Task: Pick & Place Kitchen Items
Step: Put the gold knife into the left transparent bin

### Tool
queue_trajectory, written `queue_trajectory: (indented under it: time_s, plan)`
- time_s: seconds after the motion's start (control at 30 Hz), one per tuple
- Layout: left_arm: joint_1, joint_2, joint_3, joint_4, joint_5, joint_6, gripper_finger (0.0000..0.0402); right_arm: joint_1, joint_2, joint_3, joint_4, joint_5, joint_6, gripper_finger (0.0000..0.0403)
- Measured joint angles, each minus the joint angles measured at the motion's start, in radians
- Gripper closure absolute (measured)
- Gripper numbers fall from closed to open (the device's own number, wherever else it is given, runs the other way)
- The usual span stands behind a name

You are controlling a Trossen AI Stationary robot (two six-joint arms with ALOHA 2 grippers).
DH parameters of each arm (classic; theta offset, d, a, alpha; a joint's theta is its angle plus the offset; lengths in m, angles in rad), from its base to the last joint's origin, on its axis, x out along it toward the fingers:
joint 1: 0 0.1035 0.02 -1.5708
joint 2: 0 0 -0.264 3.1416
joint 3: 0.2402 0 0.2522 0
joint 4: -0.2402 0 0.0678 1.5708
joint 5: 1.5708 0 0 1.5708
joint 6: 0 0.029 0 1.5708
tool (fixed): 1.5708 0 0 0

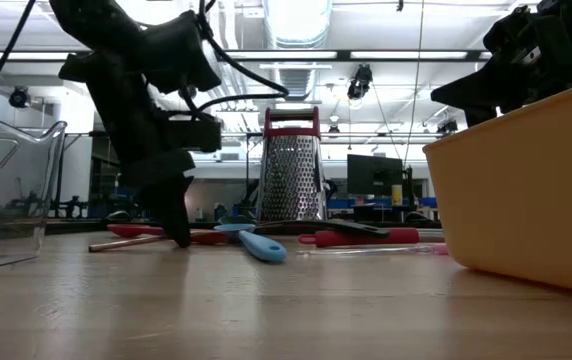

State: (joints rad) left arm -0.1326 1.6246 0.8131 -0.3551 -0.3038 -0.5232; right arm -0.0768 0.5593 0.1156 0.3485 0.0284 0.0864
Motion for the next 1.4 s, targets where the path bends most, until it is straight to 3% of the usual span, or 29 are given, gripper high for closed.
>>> queue_trajectory:
  time_s: [0.27,0.6,1.1,1.27,1.4]
  plan:
    - [0.000,0.006,0.001,0.007,0.001,0.030,0.0231,0.000,0.000,0.000,0.000,0.000,0.000,0.0394]
    - [0.003,0.000,0.002,-0.005,-0.013,0.181,0.0358,0.000,0.000,0.000,0.000,0.000,0.000,0.0394]
    - [0.000,-0.025,0.070,-0.209,0.000,0.347,0.0354,0.000,0.000,0.000,0.000,0.000,0.000,0.0394]
    - [-0.001,-0.029,0.148,-0.258,0.004,0.435,0.0356,0.000,0.000,0.000,0.000,0.000,0.000,0.0394]
    - [-0.014,-0.050,0.229,-0.388,0.063,0.541,0.0356,0.000,0.000,0.000,0.000,0.000,0.000,0.0394]
